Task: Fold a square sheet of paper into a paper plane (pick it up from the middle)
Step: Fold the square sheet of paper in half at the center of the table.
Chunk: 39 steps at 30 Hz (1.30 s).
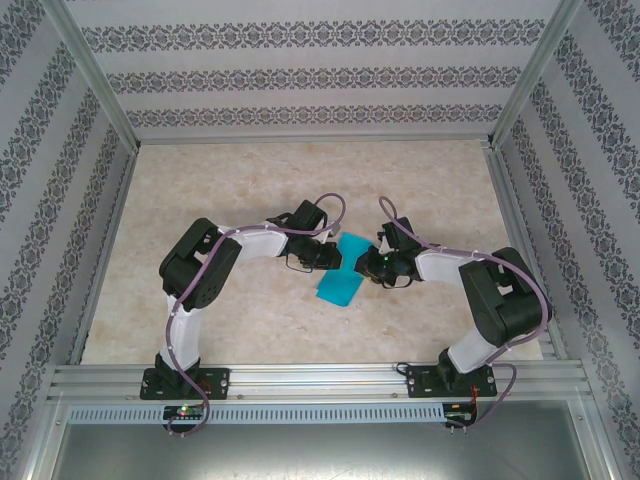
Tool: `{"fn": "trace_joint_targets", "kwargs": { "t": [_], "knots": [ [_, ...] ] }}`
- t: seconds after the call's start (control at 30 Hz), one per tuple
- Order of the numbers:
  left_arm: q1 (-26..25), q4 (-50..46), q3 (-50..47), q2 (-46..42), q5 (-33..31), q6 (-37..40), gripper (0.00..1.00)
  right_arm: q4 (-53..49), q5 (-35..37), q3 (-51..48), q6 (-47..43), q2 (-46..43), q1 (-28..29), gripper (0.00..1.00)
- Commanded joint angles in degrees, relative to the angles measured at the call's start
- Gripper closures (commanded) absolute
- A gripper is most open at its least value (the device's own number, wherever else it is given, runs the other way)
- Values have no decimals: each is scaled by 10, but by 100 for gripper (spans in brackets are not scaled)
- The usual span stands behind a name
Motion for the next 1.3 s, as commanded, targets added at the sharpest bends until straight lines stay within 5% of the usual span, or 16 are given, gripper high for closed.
{"fn": "trace_joint_targets", "kwargs": {
  "t": [0.0, 0.3, 0.53, 1.27],
  "knots": [
    [-8, -58, -7, 40, -49, 21, 85, -42, 27, -4, -29, 14, -7, 82],
    [-8, -65, -8, 38, -55, 23, 84, -23, 8, 20, 16, -47, 31, 87],
    [-8, -66, -12, 36, -56, 24, 85, 8, -3, 34, 26, 2, 49, 88],
    [-8, -78, -9, 38, -64, 33, 85, -128, 47, -34, -36, -41, 58, 89]
  ]
}}
